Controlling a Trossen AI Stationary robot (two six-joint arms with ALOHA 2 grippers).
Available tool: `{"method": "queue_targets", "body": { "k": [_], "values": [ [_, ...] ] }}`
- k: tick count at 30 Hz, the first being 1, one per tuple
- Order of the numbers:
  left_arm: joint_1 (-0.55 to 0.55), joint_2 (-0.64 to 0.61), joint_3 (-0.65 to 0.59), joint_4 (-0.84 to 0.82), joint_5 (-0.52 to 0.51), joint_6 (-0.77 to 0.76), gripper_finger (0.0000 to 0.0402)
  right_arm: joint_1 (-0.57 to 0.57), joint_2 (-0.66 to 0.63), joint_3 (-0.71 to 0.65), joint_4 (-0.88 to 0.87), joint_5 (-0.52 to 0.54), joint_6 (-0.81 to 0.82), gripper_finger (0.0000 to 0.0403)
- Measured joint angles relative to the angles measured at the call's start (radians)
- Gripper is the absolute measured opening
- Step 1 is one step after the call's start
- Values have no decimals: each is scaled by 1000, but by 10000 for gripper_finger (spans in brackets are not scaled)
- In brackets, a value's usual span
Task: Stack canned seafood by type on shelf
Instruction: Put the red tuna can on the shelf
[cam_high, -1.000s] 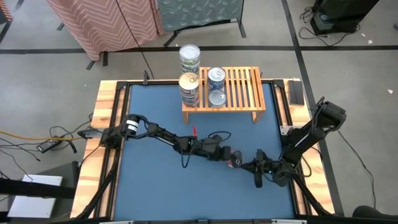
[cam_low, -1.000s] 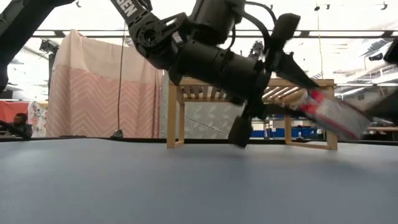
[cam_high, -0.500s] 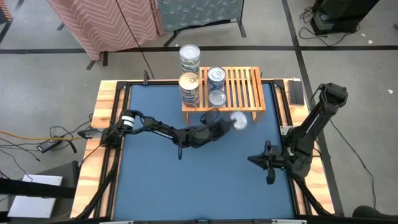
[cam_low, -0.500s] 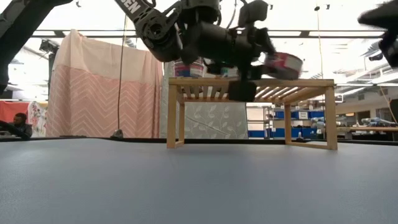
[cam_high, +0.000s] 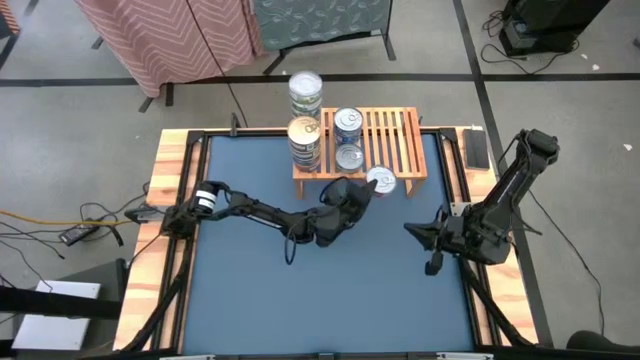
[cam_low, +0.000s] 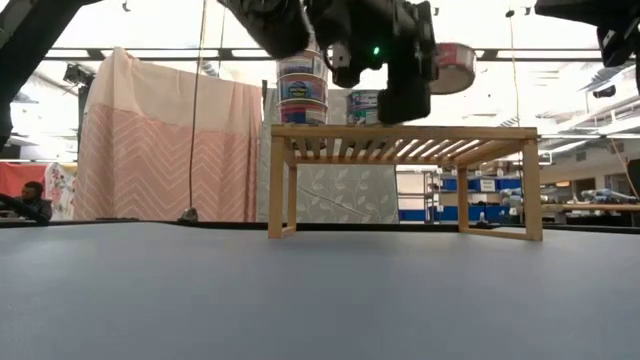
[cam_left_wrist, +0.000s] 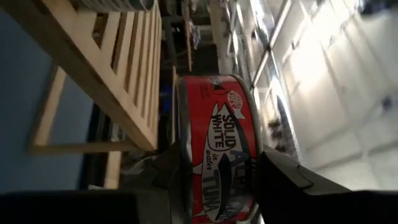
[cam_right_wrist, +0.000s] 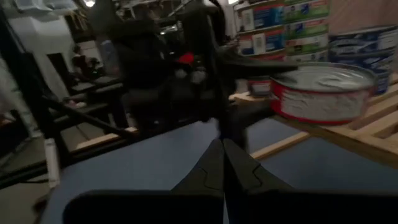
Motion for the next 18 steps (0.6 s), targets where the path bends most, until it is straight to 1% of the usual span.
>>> {"method": "queue_targets", "body": {
  "k": [2,5,7,8,9,11,13,15,18],
  "values": [
    [-7,-2,38,-74,-41,-85,146,1,-8,0,-12,17,-12,0],
    [-16,5,76,-204,-117,-259,146,1,-18,0,-16,27,-16,0],
    [-25,26,101,-236,-192,-397,146,8,-21,0,-18,39,-17,0],
    [-30,47,114,-235,-231,-443,146,13,-22,0,-20,43,-20,0],
    [-31,62,128,-229,-242,-467,146,20,-22,0,-20,43,-26,0],
    [-33,108,167,-207,-224,-475,146,37,-23,0,-18,55,-37,0],
    [-26,157,217,-178,-189,-462,146,63,-29,0,-16,88,-41,0],
    [-13,213,284,-139,-140,-437,146,96,-41,0,-13,132,-53,0],
    [4,290,384,-80,-108,-370,146,160,-63,0,20,215,-104,0]
  ]
}}
